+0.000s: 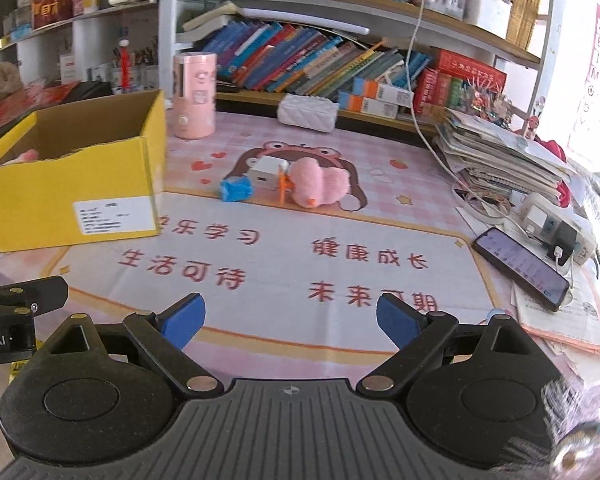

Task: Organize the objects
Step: 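Withdraw both tools from the box and move toward the pink plush chick, then grasp the pink plush chick with the right tool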

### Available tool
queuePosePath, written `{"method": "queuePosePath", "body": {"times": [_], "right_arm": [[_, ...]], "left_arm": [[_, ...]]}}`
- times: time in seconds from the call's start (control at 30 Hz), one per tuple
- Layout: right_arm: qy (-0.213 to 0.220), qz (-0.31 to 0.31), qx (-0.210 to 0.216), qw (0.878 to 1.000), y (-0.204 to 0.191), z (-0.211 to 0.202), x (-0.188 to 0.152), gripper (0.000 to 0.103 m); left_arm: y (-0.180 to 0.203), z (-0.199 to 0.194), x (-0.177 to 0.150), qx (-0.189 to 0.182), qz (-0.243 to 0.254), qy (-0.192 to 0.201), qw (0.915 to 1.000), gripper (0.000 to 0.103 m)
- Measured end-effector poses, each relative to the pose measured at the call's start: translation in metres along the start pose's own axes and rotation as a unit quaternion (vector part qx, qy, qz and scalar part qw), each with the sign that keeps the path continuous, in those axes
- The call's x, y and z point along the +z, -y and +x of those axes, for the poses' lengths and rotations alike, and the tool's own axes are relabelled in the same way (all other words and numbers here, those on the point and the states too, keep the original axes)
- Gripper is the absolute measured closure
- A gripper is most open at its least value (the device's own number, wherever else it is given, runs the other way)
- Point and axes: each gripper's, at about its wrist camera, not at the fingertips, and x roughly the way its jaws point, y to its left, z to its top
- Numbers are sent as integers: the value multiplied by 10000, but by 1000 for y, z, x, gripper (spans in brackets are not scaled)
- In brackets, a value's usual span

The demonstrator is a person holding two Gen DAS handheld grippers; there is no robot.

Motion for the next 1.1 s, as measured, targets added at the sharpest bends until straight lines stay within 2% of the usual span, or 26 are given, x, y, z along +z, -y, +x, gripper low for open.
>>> {"method": "queuePosePath", "body": {"times": [0.3, 0.87, 1.1], "right_arm": [[-68, -76, 55, 9999, 27, 34, 24, 10], [40, -248, 447, 9987, 75, 97, 72, 10], [15, -198, 687, 9974, 94, 118, 84, 12]], "left_arm": [[25, 29, 24, 26, -37, -2, 10000, 15], [70, 78, 67, 197, -183, 134, 9996, 15], [89, 92, 80, 301, -85, 137, 9994, 16]]}}
